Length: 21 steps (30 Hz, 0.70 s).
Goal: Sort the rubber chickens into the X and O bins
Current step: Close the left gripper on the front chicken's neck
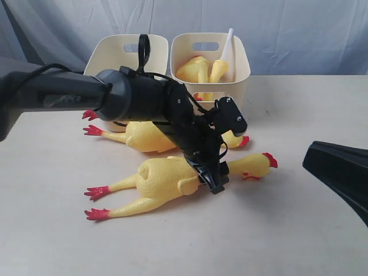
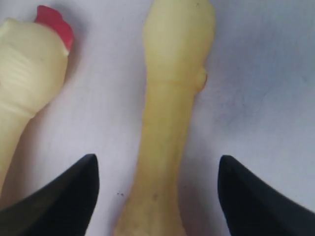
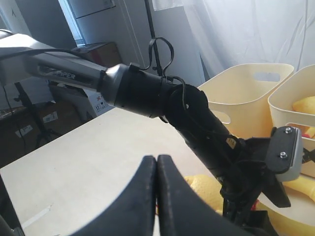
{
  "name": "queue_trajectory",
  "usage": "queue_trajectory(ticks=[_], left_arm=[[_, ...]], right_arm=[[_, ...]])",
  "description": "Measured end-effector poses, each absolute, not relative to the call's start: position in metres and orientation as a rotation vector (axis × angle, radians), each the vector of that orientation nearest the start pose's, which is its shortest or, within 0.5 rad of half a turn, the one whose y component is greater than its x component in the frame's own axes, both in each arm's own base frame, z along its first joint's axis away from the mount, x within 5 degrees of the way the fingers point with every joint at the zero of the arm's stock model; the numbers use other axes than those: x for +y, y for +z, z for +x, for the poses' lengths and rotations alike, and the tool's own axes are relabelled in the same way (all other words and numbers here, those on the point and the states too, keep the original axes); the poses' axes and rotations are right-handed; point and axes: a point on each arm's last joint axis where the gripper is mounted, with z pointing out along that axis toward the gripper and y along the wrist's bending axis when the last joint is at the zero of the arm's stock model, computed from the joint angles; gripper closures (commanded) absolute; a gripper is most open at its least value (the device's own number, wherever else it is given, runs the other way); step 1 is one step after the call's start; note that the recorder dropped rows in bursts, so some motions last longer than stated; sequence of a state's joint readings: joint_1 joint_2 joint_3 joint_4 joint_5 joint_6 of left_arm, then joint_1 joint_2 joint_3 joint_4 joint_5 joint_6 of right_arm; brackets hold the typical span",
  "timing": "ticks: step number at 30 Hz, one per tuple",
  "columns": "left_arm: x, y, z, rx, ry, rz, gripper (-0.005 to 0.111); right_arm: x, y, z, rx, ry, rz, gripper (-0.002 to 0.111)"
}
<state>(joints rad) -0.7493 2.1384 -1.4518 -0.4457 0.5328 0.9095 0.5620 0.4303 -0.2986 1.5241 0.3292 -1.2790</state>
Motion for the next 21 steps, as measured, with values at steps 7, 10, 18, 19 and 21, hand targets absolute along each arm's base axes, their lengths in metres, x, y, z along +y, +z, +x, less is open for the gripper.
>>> queue_trajectory(ticks=[7, 10, 18, 19, 21], left_arm=[[-0.316, 0.124, 0.313, 2.106, -0.326, 1.697, 0.051], [-0.315, 0.124, 0.313, 2.099, -0.313, 1.712, 0.082], [-0.31, 0.124, 0.306, 2.127, -0.311, 1.822, 0.107], [-0.309, 0.126, 0.304, 2.135, -0.319, 1.837, 0.107], [-0.307, 0.134, 0.299, 2.162, -0.349, 1.861, 0.107]], right_arm=[[0.077, 0.281, 0.066, 1.619, 0.877, -0.527, 0.108], [0.077, 0.281, 0.066, 1.619, 0.877, -0.527, 0.108], [0.077, 0.281, 0.066, 1.619, 0.877, -0.527, 0.108], [0.077, 0.281, 0.066, 1.619, 0.877, -0.527, 0.108], [0.077, 0.281, 0.066, 1.619, 0.877, -0.527, 0.108]])
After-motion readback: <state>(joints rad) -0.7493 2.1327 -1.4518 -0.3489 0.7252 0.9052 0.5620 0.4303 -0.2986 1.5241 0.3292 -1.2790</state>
